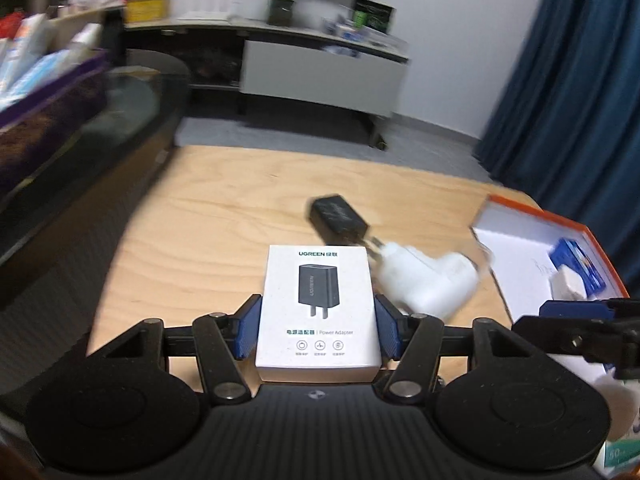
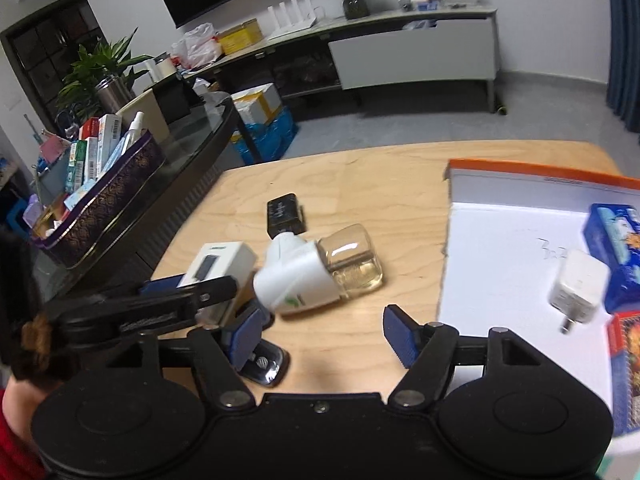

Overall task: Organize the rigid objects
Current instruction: 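Grasp the white UGREEN charger box with the left gripper while the right grasps the white plug-in device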

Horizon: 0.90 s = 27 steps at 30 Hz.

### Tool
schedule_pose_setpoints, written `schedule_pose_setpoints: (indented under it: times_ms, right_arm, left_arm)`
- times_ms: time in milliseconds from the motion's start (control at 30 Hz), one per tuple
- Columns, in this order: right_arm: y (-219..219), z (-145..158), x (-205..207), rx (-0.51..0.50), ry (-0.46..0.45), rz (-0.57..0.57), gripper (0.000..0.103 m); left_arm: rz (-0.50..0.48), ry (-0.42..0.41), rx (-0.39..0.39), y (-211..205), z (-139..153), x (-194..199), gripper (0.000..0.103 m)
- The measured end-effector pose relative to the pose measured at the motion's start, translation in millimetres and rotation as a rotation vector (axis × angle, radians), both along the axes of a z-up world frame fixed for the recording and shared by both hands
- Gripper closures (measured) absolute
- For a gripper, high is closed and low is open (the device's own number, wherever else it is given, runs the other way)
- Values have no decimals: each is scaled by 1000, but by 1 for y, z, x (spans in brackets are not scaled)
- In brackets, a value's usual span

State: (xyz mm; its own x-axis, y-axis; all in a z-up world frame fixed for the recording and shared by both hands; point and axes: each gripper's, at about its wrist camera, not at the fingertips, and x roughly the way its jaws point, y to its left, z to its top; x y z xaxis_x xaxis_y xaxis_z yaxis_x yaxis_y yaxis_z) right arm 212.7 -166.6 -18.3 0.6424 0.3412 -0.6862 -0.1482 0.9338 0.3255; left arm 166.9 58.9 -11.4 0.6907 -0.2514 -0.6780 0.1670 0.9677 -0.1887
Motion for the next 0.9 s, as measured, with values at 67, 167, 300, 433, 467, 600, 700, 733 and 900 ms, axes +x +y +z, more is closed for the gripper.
schedule_pose_setpoints:
  times_ms: [67,167,300,433,467,600,700,733,900]
  right_arm:
    - [4,3,8,-67,-53,111,22]
    - [13,8,21,-231,-122,341,22]
    - [30,10,41,-411,-155,577,22]
    - [56,5,56,-559,-185,752,22]
    - [63,3,59,-597,-188,795,20]
    - [84,-17,75,-653,-110,939,19]
    - [92,-31,87,-634,-53,957,19]
    - [92,-33,91,-606,-42,941,22]
    - [74,-33,98,-403,-14,748,23]
  left_arm:
    - [40,-4,-12,10,7,-3,44]
    - [70,-30,-37,20,17,-15,44]
    - [93,-57,-64,21,25,-16,44]
    - [91,-63,-68,19,25,-13,44]
    - [90,-65,-66,19,24,-13,44]
    - [96,-61,-71,23,21,-13,44]
    - [108,-57,-87,25,19,-11,44]
    - [109,-58,-91,25,19,-10,44]
    - [118,-67,-92,24,19,-9,44]
